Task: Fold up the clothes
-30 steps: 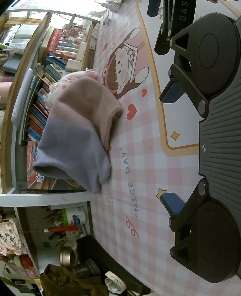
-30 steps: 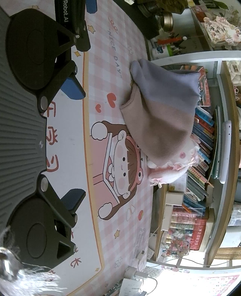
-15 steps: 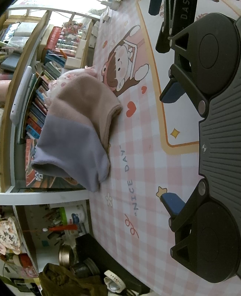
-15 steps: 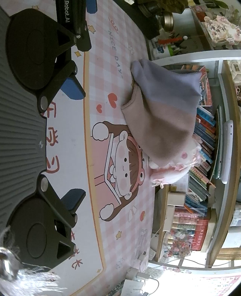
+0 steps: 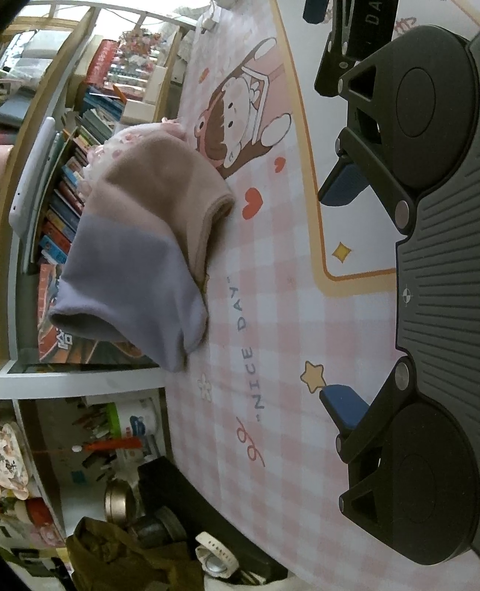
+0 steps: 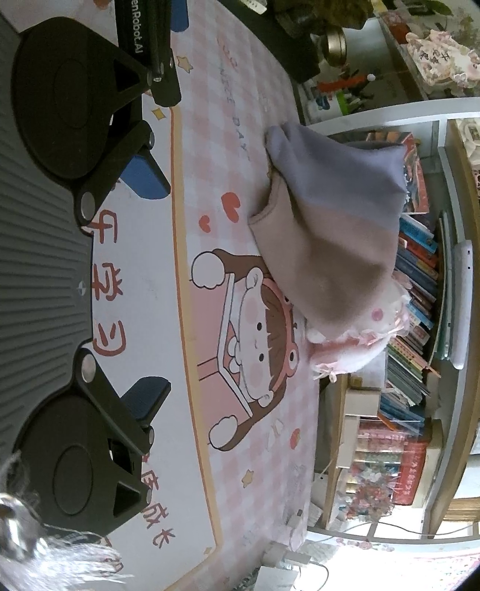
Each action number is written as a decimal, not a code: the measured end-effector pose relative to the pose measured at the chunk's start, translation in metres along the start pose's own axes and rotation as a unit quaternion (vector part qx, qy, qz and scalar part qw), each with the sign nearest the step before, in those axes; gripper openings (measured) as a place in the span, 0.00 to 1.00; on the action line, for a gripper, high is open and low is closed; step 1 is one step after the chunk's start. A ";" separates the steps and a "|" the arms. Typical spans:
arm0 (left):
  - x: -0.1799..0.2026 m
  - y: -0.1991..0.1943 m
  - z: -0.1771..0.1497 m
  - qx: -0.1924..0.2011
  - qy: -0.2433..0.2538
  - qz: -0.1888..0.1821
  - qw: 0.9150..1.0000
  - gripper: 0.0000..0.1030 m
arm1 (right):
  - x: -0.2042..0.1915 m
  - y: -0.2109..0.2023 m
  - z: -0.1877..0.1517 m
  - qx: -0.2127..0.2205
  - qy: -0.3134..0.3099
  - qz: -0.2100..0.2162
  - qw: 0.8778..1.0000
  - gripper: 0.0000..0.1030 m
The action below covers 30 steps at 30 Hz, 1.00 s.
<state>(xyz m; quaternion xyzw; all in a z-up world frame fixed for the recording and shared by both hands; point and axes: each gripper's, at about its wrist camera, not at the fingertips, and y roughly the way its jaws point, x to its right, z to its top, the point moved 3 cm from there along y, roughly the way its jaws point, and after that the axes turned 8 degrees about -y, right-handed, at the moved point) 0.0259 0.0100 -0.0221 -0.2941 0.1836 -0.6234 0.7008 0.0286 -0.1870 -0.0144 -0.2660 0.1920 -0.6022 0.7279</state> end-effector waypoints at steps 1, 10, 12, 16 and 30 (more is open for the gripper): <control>0.000 0.000 0.000 -0.001 0.000 0.001 1.000 1.00 | 0.000 0.001 0.000 -0.004 0.000 0.001 1.000 1.00; -0.006 0.004 0.000 -0.008 -0.017 -0.016 1.000 1.00 | 0.000 0.005 -0.001 -0.025 0.005 -0.008 1.000 1.00; -0.006 0.005 0.000 -0.007 -0.015 -0.013 1.000 1.00 | 0.000 0.005 -0.001 -0.026 0.008 0.002 1.000 0.98; -0.004 0.005 0.001 -0.005 -0.006 -0.011 1.000 1.00 | -0.007 0.004 0.000 -0.025 -0.015 0.008 1.000 0.98; -0.007 0.027 0.021 -0.031 -0.057 -0.049 0.997 1.00 | -0.017 0.021 0.027 -0.019 -0.091 0.054 0.994 0.80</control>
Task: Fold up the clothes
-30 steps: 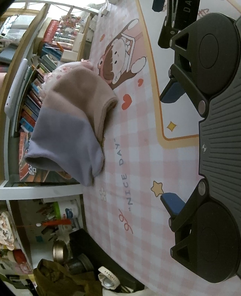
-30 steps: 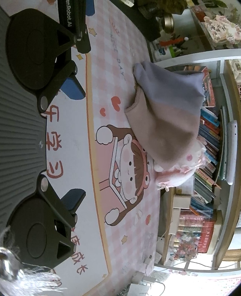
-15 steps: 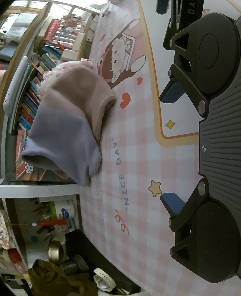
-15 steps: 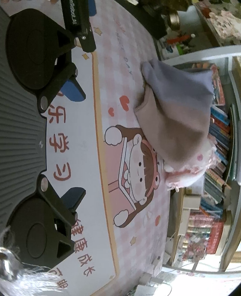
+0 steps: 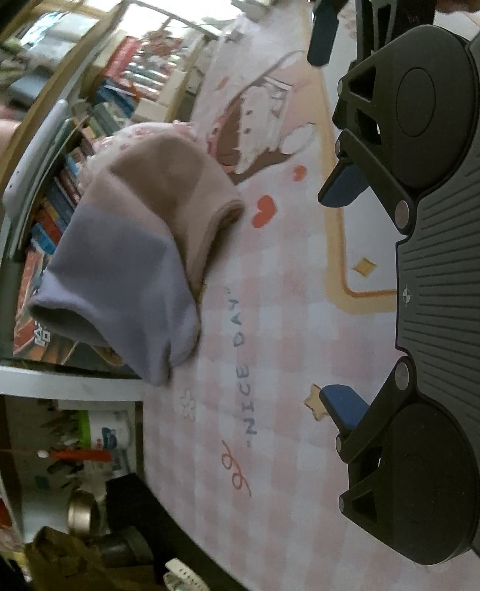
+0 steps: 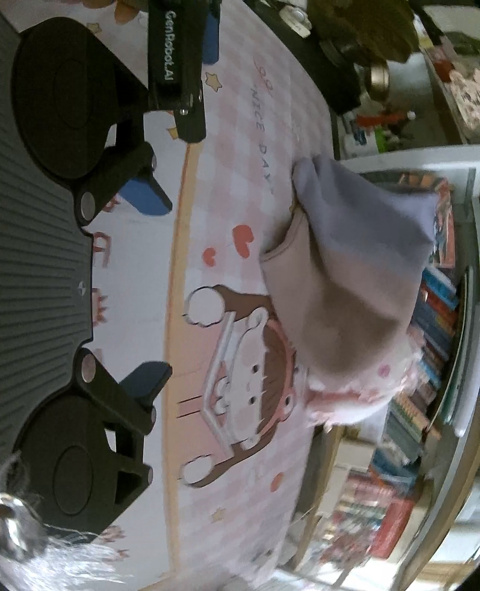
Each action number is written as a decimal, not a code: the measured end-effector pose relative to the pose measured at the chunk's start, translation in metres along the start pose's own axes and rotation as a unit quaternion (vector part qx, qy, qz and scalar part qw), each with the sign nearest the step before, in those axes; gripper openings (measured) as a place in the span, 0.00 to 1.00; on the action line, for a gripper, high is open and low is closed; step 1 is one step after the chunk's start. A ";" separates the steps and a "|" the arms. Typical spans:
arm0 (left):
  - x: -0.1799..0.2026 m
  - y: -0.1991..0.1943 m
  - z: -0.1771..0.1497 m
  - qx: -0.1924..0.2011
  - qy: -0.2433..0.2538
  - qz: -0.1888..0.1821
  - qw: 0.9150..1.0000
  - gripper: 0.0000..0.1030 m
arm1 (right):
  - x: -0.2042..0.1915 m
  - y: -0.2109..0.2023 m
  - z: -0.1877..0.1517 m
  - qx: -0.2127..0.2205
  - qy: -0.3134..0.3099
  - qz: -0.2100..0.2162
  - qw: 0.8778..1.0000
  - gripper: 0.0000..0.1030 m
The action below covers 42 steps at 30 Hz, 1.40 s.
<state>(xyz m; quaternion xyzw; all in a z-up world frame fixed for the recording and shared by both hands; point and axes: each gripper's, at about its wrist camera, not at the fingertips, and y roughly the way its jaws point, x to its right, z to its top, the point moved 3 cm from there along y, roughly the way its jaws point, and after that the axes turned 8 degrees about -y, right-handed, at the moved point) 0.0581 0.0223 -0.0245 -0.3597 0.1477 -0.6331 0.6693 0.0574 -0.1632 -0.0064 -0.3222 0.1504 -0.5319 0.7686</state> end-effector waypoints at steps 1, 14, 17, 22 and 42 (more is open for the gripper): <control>0.001 0.001 0.003 0.003 0.000 0.001 1.000 1.00 | 0.001 0.003 0.005 0.004 -0.009 0.006 1.000 0.78; 0.009 -0.001 0.029 0.032 0.007 0.066 0.997 1.00 | 0.015 0.068 0.059 0.000 -0.146 0.073 0.987 0.55; 0.007 -0.007 0.028 0.046 0.000 0.078 0.996 1.00 | 0.016 0.081 0.067 0.011 -0.160 0.081 0.984 0.52; 0.004 -0.020 0.022 0.057 -0.009 0.086 0.995 1.00 | 0.006 0.103 0.079 0.015 -0.194 0.104 0.975 0.49; 0.011 -0.030 0.002 0.064 0.125 0.063 0.988 1.00 | -0.006 0.051 0.086 0.048 -0.203 0.085 0.974 0.08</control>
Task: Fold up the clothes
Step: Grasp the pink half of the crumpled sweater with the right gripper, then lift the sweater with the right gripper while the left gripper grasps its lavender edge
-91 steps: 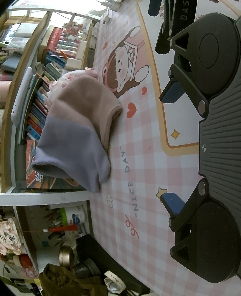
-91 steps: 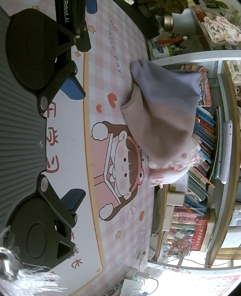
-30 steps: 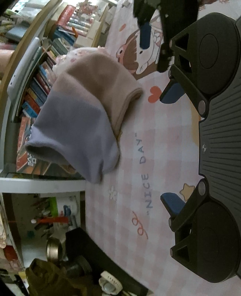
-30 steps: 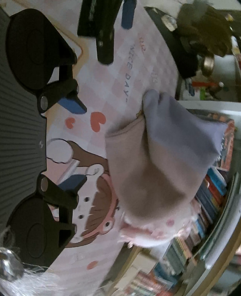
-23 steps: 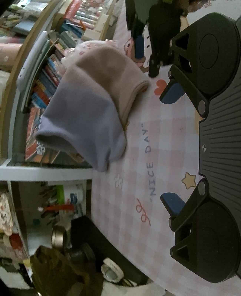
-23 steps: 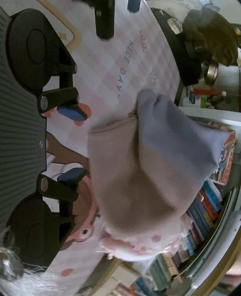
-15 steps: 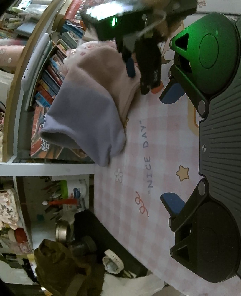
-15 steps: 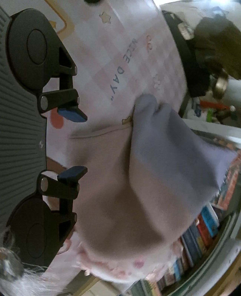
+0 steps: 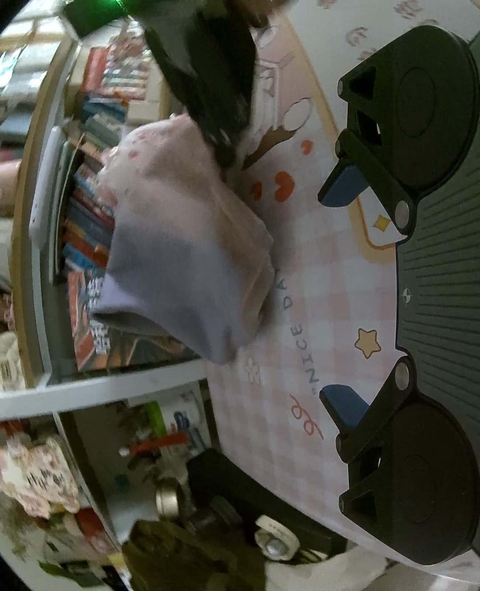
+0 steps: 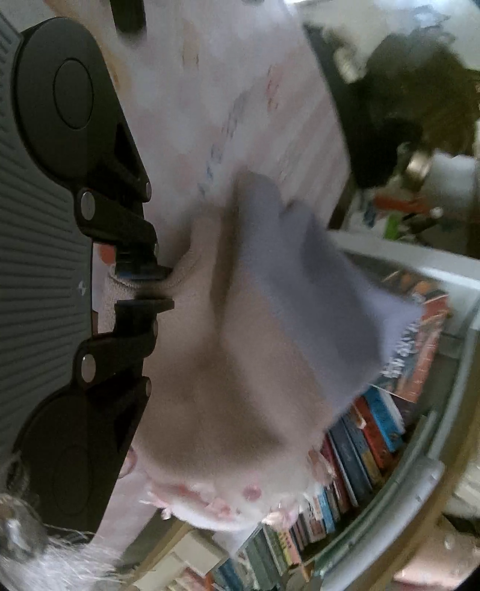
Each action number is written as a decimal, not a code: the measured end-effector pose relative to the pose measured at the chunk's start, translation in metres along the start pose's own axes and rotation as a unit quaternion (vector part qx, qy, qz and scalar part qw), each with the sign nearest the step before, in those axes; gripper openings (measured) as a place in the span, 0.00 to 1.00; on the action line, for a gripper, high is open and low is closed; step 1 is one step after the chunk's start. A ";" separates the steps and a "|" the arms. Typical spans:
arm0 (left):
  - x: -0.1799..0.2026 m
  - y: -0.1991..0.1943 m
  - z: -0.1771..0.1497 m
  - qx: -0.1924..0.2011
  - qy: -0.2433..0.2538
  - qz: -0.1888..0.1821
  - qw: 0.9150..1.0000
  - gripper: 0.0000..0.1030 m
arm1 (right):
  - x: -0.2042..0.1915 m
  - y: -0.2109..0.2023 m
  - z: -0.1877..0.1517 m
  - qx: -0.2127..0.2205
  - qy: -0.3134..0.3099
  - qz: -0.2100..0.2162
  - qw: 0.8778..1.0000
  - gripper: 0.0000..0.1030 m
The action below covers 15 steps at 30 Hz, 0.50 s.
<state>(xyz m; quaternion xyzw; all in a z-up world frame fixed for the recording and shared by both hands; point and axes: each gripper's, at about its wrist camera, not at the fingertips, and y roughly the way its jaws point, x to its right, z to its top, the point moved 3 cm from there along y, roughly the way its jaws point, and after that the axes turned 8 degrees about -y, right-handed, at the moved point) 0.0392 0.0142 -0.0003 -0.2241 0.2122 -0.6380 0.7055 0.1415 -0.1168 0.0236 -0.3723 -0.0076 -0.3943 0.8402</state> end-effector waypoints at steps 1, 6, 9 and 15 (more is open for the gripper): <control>0.001 0.000 -0.002 0.001 0.009 -0.005 1.000 1.00 | -0.002 -0.014 0.000 0.008 0.000 -0.004 1.000 0.08; 0.006 0.002 -0.008 0.014 0.053 -0.019 0.998 1.00 | 0.001 -0.076 0.015 0.054 0.008 -0.056 0.997 0.08; 0.004 0.005 -0.003 0.026 0.056 -0.018 0.998 1.00 | 0.011 -0.109 0.022 0.076 0.022 -0.096 0.992 0.08; 0.022 0.032 0.004 0.047 0.089 -0.020 0.995 0.99 | 0.010 -0.153 0.025 0.092 0.032 -0.121 0.988 0.08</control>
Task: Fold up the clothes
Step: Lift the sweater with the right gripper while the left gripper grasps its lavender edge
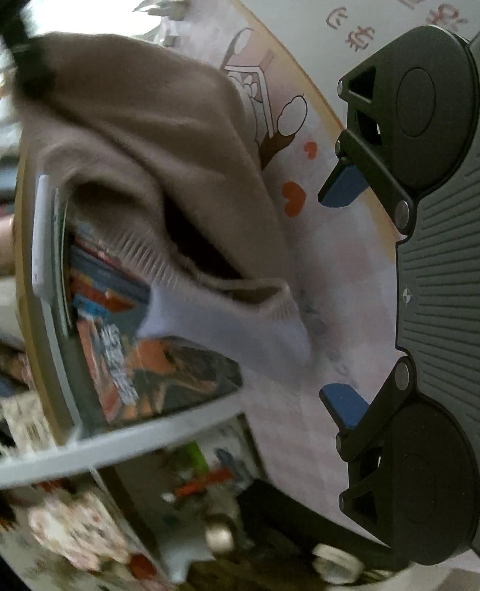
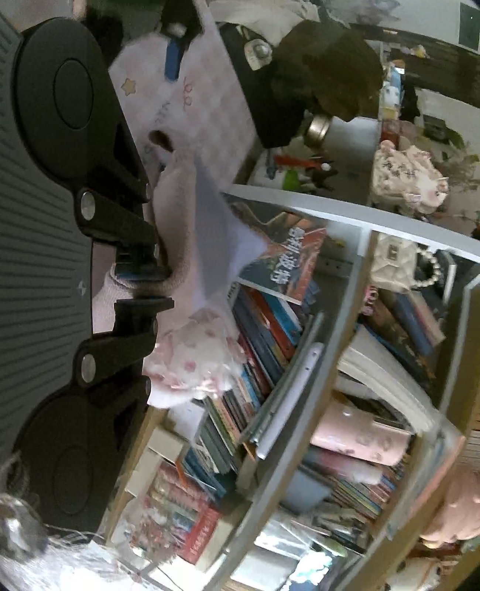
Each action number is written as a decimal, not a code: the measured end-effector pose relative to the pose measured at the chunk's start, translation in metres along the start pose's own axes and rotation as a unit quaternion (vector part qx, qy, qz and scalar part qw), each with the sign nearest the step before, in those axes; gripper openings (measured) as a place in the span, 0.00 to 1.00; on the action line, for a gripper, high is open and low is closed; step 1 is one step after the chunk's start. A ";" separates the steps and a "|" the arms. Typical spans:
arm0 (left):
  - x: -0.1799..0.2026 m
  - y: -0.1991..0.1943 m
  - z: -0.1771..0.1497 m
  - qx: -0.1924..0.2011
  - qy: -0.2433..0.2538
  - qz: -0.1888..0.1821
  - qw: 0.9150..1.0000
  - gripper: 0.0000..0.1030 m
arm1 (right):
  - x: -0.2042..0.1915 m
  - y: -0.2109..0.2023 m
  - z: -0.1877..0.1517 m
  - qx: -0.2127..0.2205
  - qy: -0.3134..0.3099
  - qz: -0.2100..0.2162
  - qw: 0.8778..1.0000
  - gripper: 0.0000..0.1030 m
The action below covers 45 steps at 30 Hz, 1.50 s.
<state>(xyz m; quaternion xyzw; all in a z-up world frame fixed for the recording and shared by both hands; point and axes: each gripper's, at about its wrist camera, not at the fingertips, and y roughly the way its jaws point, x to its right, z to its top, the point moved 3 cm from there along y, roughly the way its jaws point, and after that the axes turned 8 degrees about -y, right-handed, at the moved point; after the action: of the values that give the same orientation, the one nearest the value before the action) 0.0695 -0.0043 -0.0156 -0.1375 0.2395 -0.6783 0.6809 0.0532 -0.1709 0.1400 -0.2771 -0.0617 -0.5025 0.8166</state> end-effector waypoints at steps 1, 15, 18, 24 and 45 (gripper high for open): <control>0.004 0.004 0.002 0.007 0.012 0.006 1.000 0.96 | 0.000 -0.005 0.001 0.003 0.000 -0.004 1.000 0.08; -0.025 0.010 0.034 0.070 -0.009 -0.009 0.997 0.66 | 0.019 -0.018 -0.017 -0.046 0.003 -0.069 0.997 0.07; -0.029 0.008 0.037 0.072 -0.005 -0.022 0.997 0.64 | 0.015 -0.017 -0.028 -0.073 0.002 -0.066 0.995 0.07; -0.023 0.022 0.030 0.049 0.030 -0.026 0.998 0.64 | 0.008 -0.018 -0.058 -0.109 0.013 -0.069 0.992 0.08; -0.084 -0.095 0.092 0.189 -0.119 -0.045 0.974 0.05 | 0.014 -0.081 -0.035 -0.013 0.060 -0.038 0.997 0.07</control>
<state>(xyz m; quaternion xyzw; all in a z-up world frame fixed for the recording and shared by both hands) 0.0385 0.0618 0.1226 -0.0971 0.0178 -0.7197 0.6873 -0.0156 -0.2280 0.1474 -0.2550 -0.0166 -0.5492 0.7957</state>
